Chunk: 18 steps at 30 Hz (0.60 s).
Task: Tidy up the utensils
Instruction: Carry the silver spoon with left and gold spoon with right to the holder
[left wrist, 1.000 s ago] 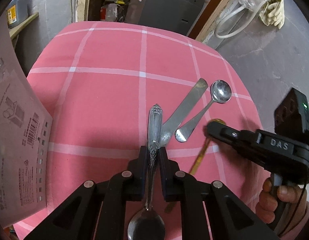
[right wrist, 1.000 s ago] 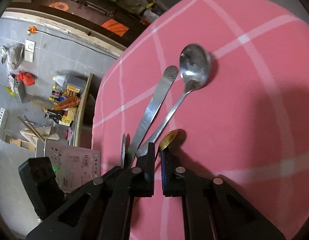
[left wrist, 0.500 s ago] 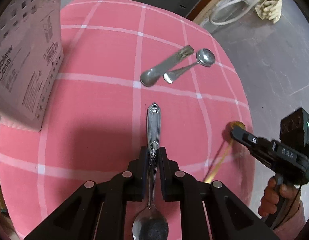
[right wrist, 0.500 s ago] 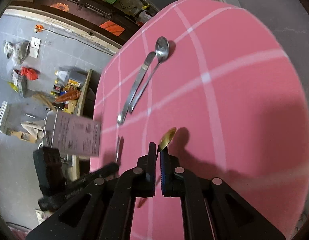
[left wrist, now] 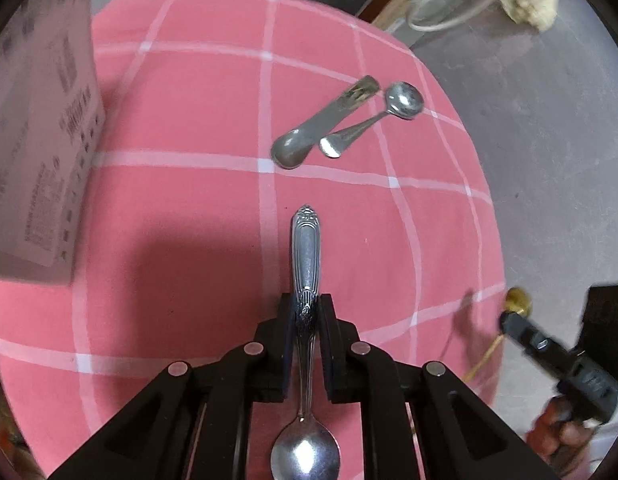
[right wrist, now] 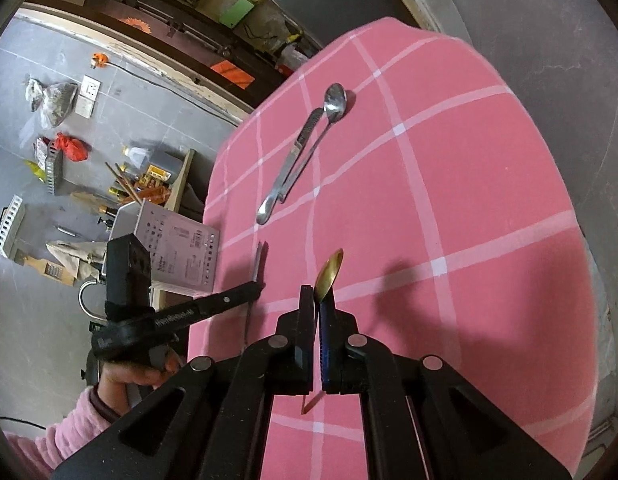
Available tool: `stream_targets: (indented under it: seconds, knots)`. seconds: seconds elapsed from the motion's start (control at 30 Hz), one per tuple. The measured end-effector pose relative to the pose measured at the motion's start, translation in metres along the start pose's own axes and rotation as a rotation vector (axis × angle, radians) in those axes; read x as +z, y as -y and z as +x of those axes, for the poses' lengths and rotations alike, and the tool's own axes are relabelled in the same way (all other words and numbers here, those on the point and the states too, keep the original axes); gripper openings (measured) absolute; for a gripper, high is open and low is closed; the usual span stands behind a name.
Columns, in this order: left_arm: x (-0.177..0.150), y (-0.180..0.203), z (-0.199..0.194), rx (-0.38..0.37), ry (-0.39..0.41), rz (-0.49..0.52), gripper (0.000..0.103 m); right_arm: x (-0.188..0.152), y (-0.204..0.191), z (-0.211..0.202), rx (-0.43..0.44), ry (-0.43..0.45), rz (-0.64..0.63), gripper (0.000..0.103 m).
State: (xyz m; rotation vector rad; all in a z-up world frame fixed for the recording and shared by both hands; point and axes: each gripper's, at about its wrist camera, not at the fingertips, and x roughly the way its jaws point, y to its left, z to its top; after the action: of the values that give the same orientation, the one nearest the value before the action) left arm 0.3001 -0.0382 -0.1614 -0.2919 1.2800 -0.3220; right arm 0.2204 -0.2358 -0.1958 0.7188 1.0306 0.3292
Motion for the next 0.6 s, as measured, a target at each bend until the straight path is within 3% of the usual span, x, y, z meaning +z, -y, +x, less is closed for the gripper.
stream_targets:
  seconds: [0.1, 0.4, 0.6]
  knots:
    - [-0.014, 0.012, -0.012, 0.021, 0.063, 0.062, 0.011, -0.005, -0.008, -0.009, -0.010, 0.028, -0.035, 0.003]
    - [-0.053, 0.011, -0.059, 0.005, 0.232, 0.102, 0.011, -0.012, -0.024, -0.033, -0.024, 0.090, -0.123, 0.003]
    - [-0.064, 0.008, -0.082, -0.020, 0.275, 0.124, 0.011, -0.014, -0.045, -0.042, -0.029, 0.110, -0.219, 0.003]
